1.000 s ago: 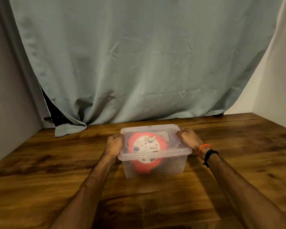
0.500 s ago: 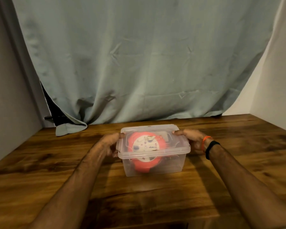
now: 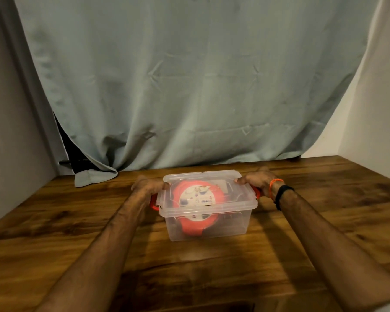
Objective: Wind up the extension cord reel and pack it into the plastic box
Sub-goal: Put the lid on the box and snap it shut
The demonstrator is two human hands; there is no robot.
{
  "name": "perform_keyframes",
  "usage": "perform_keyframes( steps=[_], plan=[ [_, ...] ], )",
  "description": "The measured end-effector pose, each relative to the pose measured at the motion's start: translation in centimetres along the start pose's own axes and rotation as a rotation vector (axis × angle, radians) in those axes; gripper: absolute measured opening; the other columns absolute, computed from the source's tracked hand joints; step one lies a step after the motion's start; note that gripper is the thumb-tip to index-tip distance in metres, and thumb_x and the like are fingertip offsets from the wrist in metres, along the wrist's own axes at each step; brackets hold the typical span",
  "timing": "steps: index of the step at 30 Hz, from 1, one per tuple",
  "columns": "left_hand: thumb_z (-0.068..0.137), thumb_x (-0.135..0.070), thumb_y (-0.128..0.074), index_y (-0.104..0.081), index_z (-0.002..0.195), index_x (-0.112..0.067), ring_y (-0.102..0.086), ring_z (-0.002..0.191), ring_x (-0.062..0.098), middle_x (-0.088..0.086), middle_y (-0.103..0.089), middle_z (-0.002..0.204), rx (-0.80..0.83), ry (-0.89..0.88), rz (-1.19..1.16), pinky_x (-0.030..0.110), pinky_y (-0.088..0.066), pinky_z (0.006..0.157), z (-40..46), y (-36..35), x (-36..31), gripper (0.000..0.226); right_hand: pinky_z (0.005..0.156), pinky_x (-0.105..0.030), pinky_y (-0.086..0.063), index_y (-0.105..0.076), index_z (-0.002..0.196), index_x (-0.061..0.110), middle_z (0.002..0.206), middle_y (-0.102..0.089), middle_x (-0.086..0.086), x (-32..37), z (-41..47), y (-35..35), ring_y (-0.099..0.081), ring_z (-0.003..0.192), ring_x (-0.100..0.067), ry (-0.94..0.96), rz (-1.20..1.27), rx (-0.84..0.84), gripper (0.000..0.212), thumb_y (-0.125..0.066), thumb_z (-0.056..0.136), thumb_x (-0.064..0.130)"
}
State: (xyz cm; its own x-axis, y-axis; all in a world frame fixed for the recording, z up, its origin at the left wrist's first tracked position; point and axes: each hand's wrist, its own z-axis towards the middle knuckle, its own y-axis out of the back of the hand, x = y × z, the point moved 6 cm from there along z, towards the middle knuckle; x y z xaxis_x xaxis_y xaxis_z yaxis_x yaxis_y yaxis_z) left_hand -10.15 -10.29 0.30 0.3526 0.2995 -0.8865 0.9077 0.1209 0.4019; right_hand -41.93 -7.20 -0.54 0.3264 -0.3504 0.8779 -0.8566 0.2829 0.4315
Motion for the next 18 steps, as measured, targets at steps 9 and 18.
perform_keyframes(
  steps=[9,18],
  plan=[
    [0.077,-0.014,-0.080,-0.052,0.087,-0.004,-0.060,0.081,0.031,0.018,-0.061,0.097,-0.099,-0.062,0.059,0.040,-0.057,0.071,0.0,-0.1,-0.8,0.031,0.057,-0.033,-0.055,-0.066,0.096,0.003,0.096,-0.071,-0.013,0.6,-0.5,0.1,-0.067,0.073,-0.027,0.062,-0.049,-0.115,0.030,-0.080,0.078,0.022],
    [0.080,-0.022,-0.075,-0.053,0.081,-0.007,-0.057,0.083,0.025,0.014,-0.060,0.099,-0.258,-0.144,0.185,0.032,-0.052,0.065,-0.4,0.3,-1.2,0.027,0.063,-0.035,-0.055,-0.068,0.085,0.005,0.087,-0.070,-0.011,0.8,-1.0,0.3,-0.066,0.073,-0.026,0.120,-0.146,-0.193,0.024,-0.074,0.084,0.028]
  ],
)
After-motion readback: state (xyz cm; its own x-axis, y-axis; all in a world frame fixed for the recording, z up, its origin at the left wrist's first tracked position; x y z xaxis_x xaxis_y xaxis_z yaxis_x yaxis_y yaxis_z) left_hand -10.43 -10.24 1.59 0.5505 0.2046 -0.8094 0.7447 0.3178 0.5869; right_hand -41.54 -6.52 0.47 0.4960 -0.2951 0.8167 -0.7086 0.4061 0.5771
